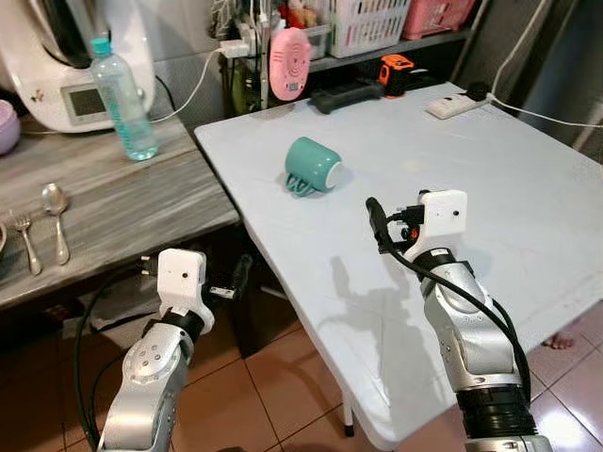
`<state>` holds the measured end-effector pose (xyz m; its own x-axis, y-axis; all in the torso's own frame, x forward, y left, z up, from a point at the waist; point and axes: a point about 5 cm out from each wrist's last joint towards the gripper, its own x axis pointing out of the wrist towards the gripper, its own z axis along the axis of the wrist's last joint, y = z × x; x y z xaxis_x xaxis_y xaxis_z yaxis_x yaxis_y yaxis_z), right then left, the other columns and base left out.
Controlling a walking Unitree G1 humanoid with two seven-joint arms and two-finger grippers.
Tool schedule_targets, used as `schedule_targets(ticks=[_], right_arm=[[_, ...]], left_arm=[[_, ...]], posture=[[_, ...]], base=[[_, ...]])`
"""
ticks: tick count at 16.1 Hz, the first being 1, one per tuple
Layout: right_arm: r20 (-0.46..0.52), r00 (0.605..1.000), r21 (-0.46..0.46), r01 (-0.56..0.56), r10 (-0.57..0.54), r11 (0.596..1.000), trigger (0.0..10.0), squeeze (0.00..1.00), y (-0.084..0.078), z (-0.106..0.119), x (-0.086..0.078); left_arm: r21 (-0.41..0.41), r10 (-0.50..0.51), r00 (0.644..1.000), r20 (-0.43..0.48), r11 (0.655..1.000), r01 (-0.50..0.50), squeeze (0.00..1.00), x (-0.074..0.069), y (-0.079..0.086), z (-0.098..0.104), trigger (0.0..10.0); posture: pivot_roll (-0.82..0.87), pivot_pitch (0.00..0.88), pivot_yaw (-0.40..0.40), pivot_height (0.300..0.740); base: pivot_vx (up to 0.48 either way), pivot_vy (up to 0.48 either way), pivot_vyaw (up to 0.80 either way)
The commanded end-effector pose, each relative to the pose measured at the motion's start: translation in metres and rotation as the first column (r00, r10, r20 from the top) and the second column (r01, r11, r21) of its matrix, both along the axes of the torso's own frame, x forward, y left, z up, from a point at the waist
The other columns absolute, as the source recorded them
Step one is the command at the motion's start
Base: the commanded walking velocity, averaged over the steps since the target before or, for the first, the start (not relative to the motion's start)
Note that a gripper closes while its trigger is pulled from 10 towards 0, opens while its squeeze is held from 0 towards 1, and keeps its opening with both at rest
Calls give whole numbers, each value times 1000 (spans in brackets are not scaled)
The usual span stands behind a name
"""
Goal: Setting the table
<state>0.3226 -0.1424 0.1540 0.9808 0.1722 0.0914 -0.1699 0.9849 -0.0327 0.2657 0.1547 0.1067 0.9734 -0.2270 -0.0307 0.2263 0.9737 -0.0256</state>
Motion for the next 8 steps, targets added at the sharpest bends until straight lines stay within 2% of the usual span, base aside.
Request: schedule_targets(ticks=[1,2,8], right_arm=[[8,1000,-6,-1,1,1000,10000,0,2,4,-2],[9,1000,-6,-1,1,1000,10000,0,3,4,-2],[8,1000,-28,-8,9,1000,10000,0,2,6,-2]], left_arm=[[9,1,1000,4,1000,-1,0,1,0,0,10000],[8,0,1000,7,1000,0,0,2,0,1,10000],[22,8,1000,10,1000,-8,0,3,-5,-2,10000]], posture=[[45,0,8,740],[44,0,8,740],[43,0,-3,740]], base=[[0,0,-725],[0,0,-425],[0,0,0]])
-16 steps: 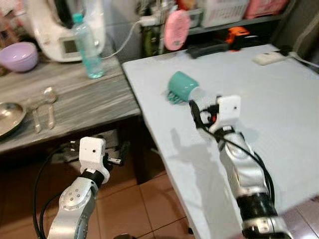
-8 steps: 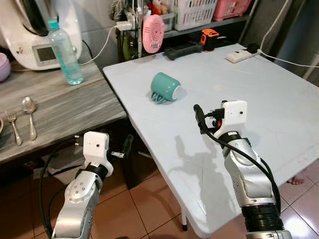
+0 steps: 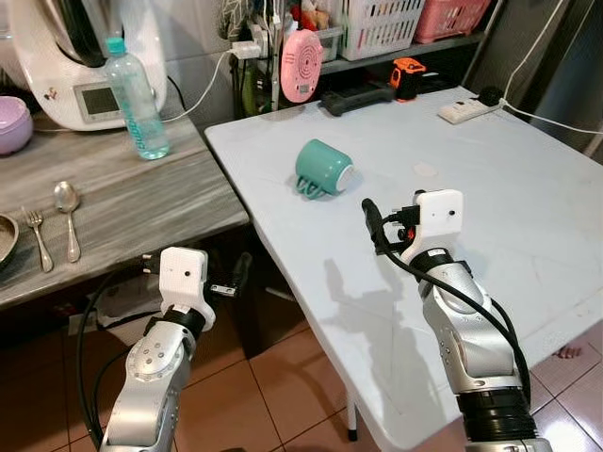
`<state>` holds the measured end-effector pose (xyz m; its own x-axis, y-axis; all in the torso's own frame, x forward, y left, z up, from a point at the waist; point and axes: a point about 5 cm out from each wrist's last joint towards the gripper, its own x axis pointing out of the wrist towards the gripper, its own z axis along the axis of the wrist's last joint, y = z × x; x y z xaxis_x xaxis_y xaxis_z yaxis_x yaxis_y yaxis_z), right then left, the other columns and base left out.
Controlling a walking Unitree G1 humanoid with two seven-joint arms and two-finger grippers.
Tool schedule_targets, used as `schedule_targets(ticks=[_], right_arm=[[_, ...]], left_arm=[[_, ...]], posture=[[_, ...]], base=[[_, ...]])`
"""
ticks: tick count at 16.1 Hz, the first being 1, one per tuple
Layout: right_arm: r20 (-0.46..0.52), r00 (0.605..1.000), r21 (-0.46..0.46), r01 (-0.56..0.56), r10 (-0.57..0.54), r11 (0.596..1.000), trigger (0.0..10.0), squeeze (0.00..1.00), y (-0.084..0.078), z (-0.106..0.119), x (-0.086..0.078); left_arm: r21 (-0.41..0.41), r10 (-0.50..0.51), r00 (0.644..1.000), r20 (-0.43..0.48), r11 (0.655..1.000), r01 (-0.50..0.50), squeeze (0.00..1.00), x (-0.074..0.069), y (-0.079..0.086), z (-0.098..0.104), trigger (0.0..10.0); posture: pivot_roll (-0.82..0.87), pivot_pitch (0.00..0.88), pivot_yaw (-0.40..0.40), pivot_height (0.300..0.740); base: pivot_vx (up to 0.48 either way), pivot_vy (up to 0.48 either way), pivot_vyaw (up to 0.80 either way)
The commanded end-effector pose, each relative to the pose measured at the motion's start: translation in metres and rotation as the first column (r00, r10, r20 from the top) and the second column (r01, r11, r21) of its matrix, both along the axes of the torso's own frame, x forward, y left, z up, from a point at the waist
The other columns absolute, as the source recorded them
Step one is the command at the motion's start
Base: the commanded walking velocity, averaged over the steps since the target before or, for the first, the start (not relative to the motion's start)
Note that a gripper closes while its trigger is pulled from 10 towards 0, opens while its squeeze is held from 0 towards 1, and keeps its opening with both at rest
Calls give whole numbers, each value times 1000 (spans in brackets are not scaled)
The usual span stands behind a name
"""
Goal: Setting the table
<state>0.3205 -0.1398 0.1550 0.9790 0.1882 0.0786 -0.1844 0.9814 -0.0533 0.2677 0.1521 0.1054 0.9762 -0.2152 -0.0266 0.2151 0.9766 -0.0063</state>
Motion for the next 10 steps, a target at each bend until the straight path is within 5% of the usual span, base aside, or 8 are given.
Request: schedule_targets(ticks=[1,5,10], right_arm=[[17,1000,-7,7,-7,1000,10000,0,-1,6,0],[12,1000,-9,12,-12,1000,10000,0,-2,5,-2],[10,1000,-9,24,-24,1000,10000,0,-4,5,-2]], left_arm=[[1,-2,1000,-4,1000,2,0,1,-3,-1,10000],[0,3,1000,-10,1000,-3,0,2,-1,-2,10000],[-2,-2,1000,-21,1000,2,0,3,-2,-3,10000]], posture=[[43,0,-4,740],[35,0,0,740],[29,0,5,740]], base=[[0,0,0],[0,0,0],[-49,-259,0]])
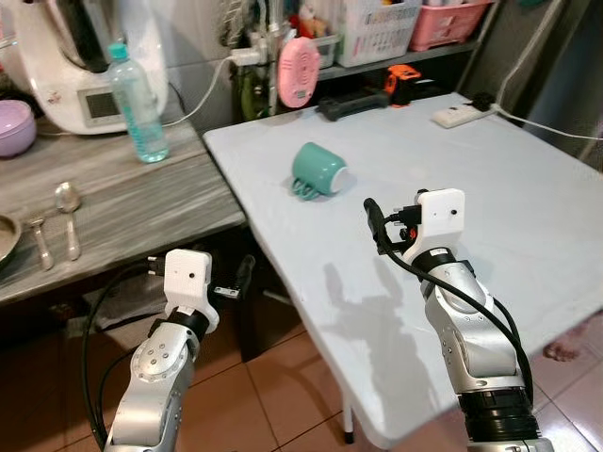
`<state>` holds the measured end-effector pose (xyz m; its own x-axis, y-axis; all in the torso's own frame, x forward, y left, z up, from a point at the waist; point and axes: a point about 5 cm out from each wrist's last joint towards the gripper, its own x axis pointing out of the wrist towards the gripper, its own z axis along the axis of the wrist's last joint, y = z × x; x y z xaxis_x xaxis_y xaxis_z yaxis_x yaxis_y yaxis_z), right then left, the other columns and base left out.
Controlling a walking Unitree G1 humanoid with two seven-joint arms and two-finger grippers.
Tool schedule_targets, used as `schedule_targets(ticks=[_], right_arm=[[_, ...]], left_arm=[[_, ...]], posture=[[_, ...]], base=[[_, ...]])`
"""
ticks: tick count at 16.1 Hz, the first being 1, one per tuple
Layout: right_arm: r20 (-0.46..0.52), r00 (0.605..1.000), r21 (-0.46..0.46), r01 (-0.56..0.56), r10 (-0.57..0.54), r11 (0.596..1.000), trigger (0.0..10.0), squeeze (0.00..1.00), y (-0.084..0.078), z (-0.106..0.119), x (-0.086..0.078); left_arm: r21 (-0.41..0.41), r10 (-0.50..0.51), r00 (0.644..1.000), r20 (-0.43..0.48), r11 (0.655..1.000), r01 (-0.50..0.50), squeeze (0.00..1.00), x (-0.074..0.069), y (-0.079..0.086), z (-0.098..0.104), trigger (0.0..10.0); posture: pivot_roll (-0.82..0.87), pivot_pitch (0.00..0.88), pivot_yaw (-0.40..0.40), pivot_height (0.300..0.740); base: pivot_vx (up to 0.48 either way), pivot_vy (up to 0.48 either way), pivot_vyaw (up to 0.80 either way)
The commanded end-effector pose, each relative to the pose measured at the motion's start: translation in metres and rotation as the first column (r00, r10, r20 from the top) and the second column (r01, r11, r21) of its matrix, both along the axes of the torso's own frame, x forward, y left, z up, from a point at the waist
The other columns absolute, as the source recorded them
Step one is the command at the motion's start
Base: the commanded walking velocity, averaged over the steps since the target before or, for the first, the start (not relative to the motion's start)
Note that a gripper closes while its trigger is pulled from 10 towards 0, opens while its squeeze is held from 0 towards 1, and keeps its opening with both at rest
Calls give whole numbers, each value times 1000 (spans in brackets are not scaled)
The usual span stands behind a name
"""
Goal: Setting the table
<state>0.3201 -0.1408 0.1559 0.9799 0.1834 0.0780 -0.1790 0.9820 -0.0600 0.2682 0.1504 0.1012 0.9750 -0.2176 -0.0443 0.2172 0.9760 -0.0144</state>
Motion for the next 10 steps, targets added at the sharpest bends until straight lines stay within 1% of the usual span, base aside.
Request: schedule_targets(ticks=[1,10], right_arm=[[10,1000,-2,20,-20,1000,10000,0,-3,4,-1],[13,999,2,36,-36,999,10000,0,-4,4,-1]], left_arm=[[4,-1,1000,-4,1000,2,0,2,-1,1,10000],[8,-9,1000,-8,1000,9,0,4,-1,0,10000]], posture=[[29,0,5,740],[21,0,18,740]], base=[[-247,-266,0],[-258,-280,0]])
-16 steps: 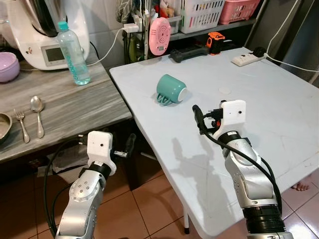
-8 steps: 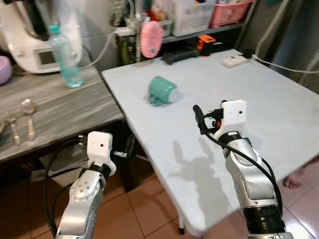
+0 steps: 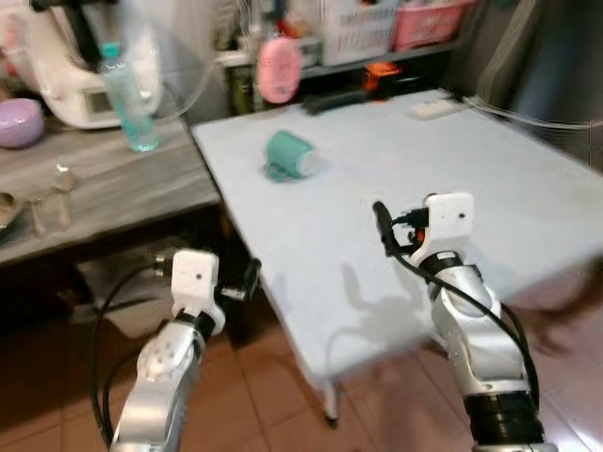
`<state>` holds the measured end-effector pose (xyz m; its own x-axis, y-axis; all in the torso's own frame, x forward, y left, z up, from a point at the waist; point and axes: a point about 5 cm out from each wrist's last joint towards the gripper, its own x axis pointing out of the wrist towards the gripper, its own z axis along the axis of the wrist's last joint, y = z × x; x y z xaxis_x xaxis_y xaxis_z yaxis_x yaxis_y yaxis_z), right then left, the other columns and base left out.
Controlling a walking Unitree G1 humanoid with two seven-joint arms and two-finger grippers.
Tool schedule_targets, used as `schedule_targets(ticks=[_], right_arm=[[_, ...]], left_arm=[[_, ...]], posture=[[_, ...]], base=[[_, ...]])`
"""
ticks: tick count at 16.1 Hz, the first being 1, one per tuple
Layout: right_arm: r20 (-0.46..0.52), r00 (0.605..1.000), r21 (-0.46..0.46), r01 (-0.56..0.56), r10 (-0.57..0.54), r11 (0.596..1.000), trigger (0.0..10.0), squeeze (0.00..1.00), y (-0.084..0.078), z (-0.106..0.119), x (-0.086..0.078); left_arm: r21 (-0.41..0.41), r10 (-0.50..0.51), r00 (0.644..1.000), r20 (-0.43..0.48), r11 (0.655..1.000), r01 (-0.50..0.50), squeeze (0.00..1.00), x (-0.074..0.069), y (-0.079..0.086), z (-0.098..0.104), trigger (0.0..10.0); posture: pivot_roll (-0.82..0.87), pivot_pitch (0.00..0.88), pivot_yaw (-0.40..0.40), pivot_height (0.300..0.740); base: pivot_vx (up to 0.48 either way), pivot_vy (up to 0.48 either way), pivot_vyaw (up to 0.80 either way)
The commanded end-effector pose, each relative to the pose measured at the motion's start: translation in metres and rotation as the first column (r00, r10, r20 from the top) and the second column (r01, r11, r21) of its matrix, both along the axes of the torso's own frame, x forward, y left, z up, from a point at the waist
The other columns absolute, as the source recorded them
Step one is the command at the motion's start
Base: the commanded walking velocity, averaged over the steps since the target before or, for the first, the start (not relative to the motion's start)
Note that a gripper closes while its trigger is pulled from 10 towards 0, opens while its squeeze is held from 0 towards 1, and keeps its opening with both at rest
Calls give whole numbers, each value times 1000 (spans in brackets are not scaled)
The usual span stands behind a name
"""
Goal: Setting the table
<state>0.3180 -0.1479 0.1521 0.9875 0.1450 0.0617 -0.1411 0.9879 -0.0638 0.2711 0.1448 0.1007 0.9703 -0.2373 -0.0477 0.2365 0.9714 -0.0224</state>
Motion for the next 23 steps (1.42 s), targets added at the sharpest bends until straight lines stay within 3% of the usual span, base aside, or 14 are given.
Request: schedule_targets(ticks=[1,6,12,23], right_arm=[[29,1000,7,-1,1,1000,10000,0,3,8,1],[36,999,6,13,-13,1000,10000,0,-1,10,3],[42,999,3,27,-27,1000,10000,0,-5,10,3],[41,999,2,29,-29,1000,10000,0,-5,10,2]], left_arm=[[16,10,1000,0,1000,-10,0,1,5,1,10000],[53,-6,998,61,999,3,0,3,3,5,10000],[-7,-7,999,33,1000,7,0,6,-1,3,10000],[-7,-10,1000,15,1000,10,0,3,-4,-1,10000]], posture=[[21,0,18,740],[16,0,25,740],[11,0,26,740],[7,0,24,740]], base=[[0,-259,0],[0,0,0],[0,0,0],[0,438,0]])
